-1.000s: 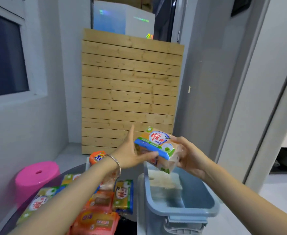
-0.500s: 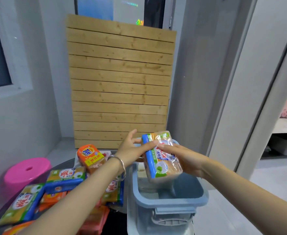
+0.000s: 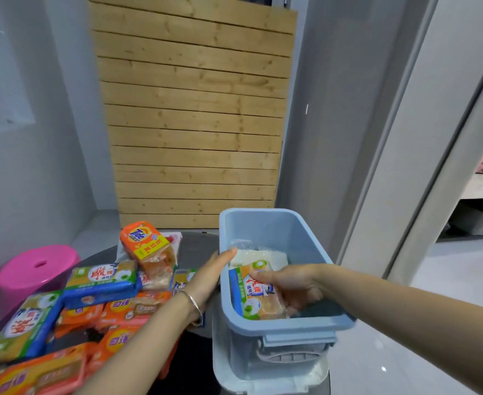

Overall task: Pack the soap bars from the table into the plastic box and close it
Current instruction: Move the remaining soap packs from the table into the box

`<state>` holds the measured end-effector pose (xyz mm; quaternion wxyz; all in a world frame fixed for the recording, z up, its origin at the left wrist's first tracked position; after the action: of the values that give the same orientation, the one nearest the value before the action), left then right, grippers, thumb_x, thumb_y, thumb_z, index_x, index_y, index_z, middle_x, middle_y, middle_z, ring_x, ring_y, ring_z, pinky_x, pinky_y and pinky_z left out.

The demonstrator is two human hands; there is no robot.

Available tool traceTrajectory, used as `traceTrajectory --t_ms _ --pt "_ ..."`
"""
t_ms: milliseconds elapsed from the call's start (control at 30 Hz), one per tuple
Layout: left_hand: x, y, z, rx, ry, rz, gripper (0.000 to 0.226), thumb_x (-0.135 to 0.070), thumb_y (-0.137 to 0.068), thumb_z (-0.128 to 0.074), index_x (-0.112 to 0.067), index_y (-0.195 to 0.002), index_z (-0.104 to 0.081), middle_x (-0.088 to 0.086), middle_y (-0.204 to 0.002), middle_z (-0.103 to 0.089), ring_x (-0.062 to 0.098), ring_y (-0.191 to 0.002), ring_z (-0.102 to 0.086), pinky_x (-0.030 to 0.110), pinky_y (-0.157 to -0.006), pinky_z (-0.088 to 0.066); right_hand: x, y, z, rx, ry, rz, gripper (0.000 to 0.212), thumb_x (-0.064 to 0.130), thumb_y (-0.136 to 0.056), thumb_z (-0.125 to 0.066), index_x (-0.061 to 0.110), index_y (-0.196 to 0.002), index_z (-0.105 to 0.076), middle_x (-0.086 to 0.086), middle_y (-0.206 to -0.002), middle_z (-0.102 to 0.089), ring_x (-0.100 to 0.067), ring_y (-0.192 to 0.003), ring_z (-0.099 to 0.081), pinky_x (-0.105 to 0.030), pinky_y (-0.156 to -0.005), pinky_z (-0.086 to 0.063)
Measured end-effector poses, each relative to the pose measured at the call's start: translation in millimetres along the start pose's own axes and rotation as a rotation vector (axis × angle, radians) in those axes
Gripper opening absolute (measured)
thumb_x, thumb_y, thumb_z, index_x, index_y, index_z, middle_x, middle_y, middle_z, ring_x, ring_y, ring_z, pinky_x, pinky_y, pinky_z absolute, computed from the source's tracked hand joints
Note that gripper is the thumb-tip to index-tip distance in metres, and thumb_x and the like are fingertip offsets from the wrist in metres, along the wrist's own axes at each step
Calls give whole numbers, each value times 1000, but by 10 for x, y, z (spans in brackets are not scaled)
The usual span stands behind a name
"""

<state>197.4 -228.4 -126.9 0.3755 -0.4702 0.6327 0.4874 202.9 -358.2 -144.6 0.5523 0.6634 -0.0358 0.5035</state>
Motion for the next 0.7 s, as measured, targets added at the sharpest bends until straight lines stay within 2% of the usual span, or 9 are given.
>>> traceTrajectory --t_ms 33,133,233,333,500,600,700 --pt "-7 -9 3 0 5 -7 42 -33 -89 -52 -11 -126 -52 22 -118 -64 37 -107 -61 49 -98 -47 -21 -23 -14 8 19 -28 32 48 -94 -44 20 -97 -59 2 -89 -68 -11 -76 -64 -32 -71 -52" --pt "15 -41 15 5 29 0 40 -33 -90 -51 -13 -124 -51 22 -120 -63 35 -102 -63 44 -90 -51 -72 -84 -9 0 52 -59 33 47 -96 -41 19 -96 -58 1 -86 -67 -11 -71 -63 -32 -71 -53" --pt "76 -85 27 24 37 19 41 -37 -89 -52 -16 -124 -51 21 -121 -63 37 -110 -61 49 -97 -48 -104 -109 17 -30 99 -83 33 45 -96 -42 18 -89 -59 3 -71 -70 -9 -61 -65 -29 -62 -56" --pt "78 -116 51 31 36 -5 40 -36 -89 -52 -16 -124 -51 19 -121 -63 35 -111 -61 46 -97 -48 -131 -101 1 -34 150 -116 30 41 -97 -43 17 -89 -59 3 -70 -70 -9 -59 -64 -26 -58 -56" --pt "53 -100 69 39 2 -28 40 -36 -89 -53 -17 -124 -51 15 -117 -65 31 -107 -63 44 -93 -51 -136 -79 10 -53 153 -120 24 30 -98 -47 10 -108 -55 -4 -87 -64 -9 -60 -66 -24 -52 -57" --pt "12 -74 80 44 -34 -47 38 -36 -88 -55 -16 -121 -54 12 -113 -68 28 -104 -65 43 -94 -51 -135 -59 2 -62 131 -120 20 28 -97 -50 11 -105 -57 -4 -86 -64 -9 -60 -66 -23 -55 -57" --pt "-136 -24 150 12 -171 -140 41 -35 -85 -60 -15 -121 -57 -3 -100 -71 13 -91 -67 27 -82 -54 -95 36 66 -135 221 -103 27 30 -93 -56 10 -111 -57 -5 -94 -64 -12 -74 -61 -23 -67 -52"
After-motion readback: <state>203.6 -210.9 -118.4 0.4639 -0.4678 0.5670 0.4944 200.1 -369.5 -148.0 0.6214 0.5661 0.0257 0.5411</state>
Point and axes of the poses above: each hand's wrist, its own y-axis away from the middle knuckle, its own z-axis out of the back of the hand, x = y × z, the point moved 8 cm from there along -y, towards the middle knuckle
